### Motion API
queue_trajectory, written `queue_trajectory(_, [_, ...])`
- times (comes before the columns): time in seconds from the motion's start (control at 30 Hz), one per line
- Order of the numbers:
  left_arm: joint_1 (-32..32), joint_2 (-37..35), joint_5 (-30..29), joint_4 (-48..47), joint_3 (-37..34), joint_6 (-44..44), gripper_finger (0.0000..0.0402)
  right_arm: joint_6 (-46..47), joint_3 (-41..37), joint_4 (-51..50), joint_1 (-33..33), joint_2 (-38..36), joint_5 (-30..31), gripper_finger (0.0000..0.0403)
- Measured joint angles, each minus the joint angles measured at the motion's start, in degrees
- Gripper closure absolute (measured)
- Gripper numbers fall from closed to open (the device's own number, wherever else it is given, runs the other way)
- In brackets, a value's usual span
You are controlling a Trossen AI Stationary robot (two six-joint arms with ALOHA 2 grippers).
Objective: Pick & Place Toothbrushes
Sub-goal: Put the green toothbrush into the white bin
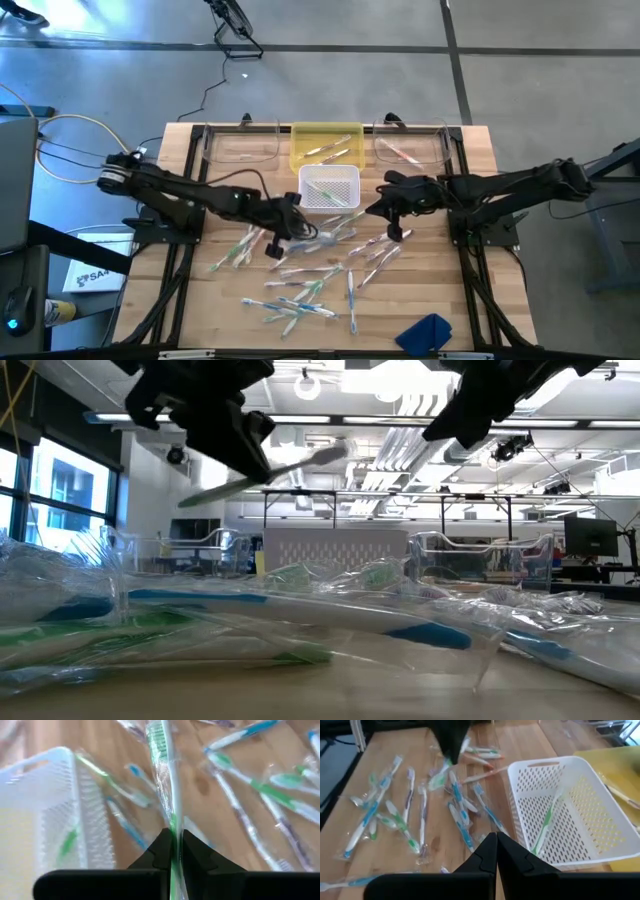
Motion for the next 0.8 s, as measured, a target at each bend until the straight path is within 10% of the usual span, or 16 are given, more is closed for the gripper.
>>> queue_trajectory(0.4, [8.8,-1.2,-0.4,0.2,9.2,24.2,0.0386,0.5,0.0,-0.5,0.0,-0.9,-2.4,0.0401])
queue_trajectory(0.8, [20.0,3.9,8.2,6.3,9.3,30.3,0.0387,0.6,0.0,-2.8,0.0,-3.7,-2.3,0.0401])
